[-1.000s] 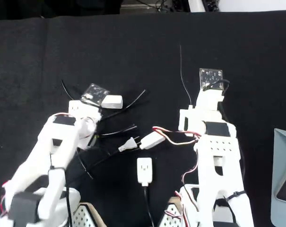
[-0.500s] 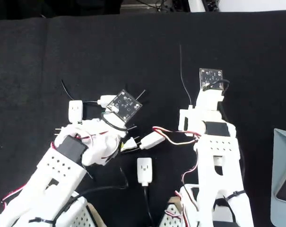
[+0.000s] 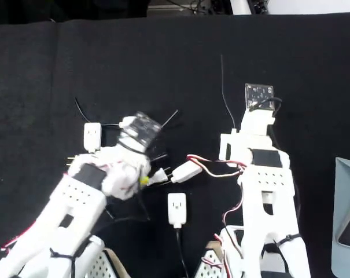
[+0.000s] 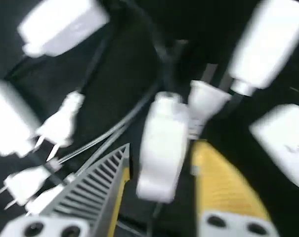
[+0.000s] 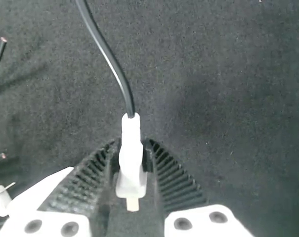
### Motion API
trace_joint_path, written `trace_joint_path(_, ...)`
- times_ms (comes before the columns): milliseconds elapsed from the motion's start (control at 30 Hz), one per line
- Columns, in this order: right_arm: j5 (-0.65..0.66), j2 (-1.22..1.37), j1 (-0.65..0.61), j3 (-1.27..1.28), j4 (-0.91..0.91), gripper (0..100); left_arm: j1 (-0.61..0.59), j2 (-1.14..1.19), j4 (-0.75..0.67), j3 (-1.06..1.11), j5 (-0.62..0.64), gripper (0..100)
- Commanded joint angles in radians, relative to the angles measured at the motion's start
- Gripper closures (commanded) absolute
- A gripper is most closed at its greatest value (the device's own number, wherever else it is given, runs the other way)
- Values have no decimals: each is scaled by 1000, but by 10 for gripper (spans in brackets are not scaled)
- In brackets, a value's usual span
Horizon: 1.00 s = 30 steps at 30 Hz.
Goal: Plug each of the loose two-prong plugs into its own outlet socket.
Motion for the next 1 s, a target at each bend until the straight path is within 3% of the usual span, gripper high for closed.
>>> trace_joint_path(0,-8,-21,12,-7,-18,985,-219,8,-64,-31,2,688)
trace_joint_path(133,-8,-21,11,-7,-18,985,-338,8,-104,-19,-83,696)
trace_joint_path(267,-8,-19,11,-7,-18,985,-367,-3,-84,-31,-83,693)
trace_joint_path(500,-8,-19,9,-5,-18,985,-203,-5,100,-97,-81,697)
trace_joint_path(667,-8,-19,9,-5,-18,985,-47,-2,135,-82,-80,697)
trace_joint_path(767,-8,-19,9,-5,-18,985,-19,6,86,-45,-87,697)
trace_joint_path(967,-8,-19,9,-5,-18,985,-47,8,-176,111,-140,699)
